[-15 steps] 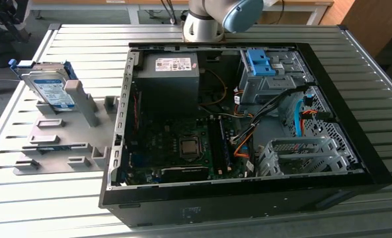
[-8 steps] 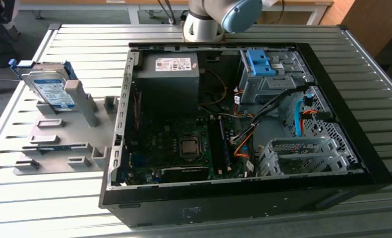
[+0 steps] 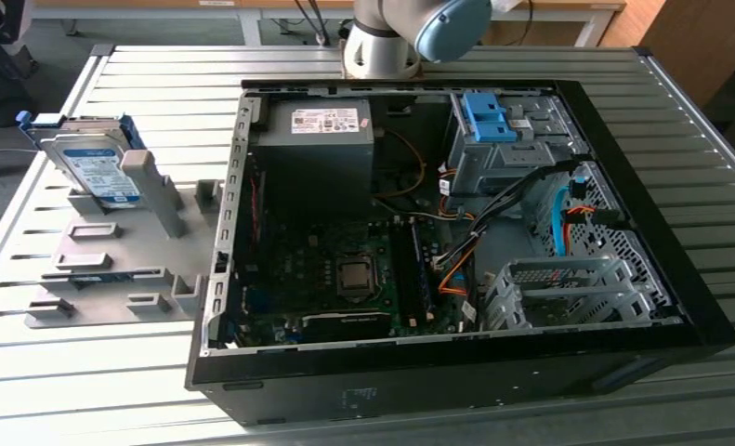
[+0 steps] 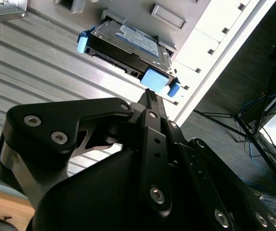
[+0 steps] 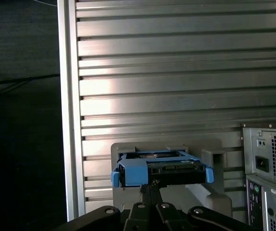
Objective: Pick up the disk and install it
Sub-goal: 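Pick up the disk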
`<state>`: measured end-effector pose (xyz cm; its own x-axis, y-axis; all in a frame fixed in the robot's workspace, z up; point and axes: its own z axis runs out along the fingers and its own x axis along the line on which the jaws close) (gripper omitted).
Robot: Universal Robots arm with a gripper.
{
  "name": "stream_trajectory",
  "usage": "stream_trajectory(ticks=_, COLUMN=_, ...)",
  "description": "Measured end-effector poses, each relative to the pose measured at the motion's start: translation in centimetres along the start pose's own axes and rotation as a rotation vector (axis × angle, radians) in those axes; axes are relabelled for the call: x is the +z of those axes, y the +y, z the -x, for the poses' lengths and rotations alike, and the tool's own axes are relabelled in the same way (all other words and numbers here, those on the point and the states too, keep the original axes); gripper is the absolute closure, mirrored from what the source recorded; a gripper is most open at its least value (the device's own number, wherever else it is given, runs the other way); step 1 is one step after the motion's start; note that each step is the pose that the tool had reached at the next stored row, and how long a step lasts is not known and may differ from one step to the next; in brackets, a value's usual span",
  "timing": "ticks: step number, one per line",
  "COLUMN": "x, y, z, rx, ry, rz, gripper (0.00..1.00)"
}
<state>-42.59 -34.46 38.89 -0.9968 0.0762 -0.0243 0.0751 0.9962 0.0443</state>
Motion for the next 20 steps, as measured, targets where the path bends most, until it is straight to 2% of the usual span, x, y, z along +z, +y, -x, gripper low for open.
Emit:
stream_trajectory(ticks=9, x=0.00, y=0.00, z=-0.02, rx=-0.009, ry=0.0004, rz=0.0003, gripper=0.89)
stream_trajectory(ticks=20, x=0.06, y=-0.01, z=-0.03, rx=-0.200, ry=0.0088, rz=0.0049, gripper=0.89)
